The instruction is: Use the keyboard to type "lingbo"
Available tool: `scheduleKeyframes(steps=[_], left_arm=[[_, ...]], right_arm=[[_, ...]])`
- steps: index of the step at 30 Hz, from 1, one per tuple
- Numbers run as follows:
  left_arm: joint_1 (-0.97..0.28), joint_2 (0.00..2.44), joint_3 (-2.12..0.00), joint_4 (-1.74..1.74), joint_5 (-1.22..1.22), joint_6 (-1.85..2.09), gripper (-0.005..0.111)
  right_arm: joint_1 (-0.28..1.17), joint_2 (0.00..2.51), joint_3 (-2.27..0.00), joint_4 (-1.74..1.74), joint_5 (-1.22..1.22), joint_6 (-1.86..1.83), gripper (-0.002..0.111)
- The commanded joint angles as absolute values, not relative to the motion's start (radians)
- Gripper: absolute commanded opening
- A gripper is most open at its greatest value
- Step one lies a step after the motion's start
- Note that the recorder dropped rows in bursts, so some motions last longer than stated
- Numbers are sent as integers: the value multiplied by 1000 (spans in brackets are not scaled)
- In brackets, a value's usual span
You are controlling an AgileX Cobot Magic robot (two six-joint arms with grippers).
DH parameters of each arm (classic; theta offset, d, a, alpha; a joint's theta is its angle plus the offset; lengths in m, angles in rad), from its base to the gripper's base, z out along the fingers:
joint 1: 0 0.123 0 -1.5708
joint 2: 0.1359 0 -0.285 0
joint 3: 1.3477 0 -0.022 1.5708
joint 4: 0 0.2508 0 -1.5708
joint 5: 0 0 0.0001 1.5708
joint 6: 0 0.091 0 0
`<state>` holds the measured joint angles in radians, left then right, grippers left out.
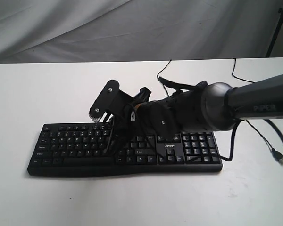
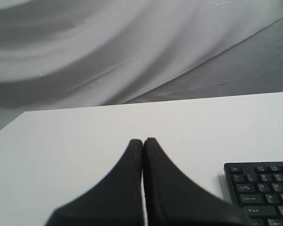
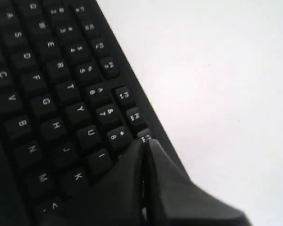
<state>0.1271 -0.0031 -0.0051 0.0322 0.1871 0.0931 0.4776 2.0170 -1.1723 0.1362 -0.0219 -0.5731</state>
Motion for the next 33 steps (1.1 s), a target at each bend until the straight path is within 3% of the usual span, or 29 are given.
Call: scheduleKeyframes(steps=[1, 10, 22, 33], left_arm=[[123, 0, 0, 32, 183, 90, 1], [123, 0, 0, 32, 183, 90, 1], [123, 0, 0, 32, 183, 90, 1], [123, 0, 0, 32, 183, 90, 1]], right_arm=[[480, 1942, -1143, 130, -12, -573, 0], [480, 1719, -887, 142, -86, -573, 0], [480, 1207, -487, 250, -153, -572, 0], [480, 909, -352, 253, -131, -572, 0]])
